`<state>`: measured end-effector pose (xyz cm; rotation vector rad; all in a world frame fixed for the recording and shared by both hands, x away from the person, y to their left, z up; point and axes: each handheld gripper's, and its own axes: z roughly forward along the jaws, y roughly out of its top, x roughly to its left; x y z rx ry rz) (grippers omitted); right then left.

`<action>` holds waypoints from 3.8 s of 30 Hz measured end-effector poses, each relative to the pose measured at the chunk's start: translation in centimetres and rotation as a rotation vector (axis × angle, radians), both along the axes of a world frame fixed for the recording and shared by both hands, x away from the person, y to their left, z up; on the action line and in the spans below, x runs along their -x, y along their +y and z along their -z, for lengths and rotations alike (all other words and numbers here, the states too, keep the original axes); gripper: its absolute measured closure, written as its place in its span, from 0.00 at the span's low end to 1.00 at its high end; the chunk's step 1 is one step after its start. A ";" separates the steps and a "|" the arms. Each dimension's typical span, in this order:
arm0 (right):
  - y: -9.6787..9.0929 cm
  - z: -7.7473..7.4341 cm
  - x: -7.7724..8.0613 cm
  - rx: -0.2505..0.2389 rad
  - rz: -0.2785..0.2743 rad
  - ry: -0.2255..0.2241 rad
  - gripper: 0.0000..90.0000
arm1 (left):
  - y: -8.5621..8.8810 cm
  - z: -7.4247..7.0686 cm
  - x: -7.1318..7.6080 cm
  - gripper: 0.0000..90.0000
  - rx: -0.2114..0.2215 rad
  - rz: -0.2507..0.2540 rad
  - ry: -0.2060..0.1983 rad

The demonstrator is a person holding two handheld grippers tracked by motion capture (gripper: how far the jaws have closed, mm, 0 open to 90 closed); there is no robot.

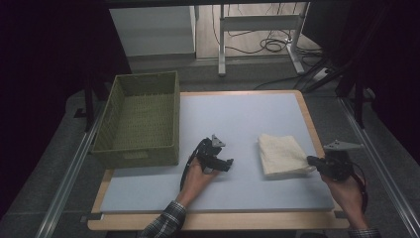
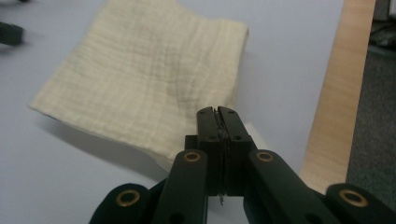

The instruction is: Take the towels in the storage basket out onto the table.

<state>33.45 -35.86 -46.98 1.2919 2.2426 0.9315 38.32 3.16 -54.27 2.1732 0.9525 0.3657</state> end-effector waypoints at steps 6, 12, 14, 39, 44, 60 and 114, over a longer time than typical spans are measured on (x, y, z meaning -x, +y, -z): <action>-0.5 2.3 -0.6 -0.012 0.011 0.046 0.98 | 0.0 0.0 0.0 0.15 0.000 -0.001 -0.001; 0.0 3.7 -0.8 0.000 -0.002 0.087 0.83 | 0.0 0.0 0.0 0.15 -0.003 0.001 -0.004; 0.1 3.9 -0.8 -0.003 0.003 0.092 0.78 | 0.0 0.0 0.0 0.15 -0.004 0.001 -0.004; 3.9 -2.2 -1.7 -0.106 -0.066 0.068 0.97 | -0.1 0.0 0.1 0.15 -0.011 -0.001 -0.015; 7.4 -4.4 -2.4 -0.107 -0.134 0.015 0.97 | -0.1 0.0 0.2 0.15 -0.013 -0.002 -0.015; 2.9 1.8 -0.6 -0.038 -0.023 0.091 0.96 | -0.2 0.0 0.3 0.15 -0.019 -0.003 -0.032; 3.7 2.9 -10.2 -0.001 0.062 0.038 0.96 | 0.0 0.0 0.0 0.14 -0.001 -0.003 0.002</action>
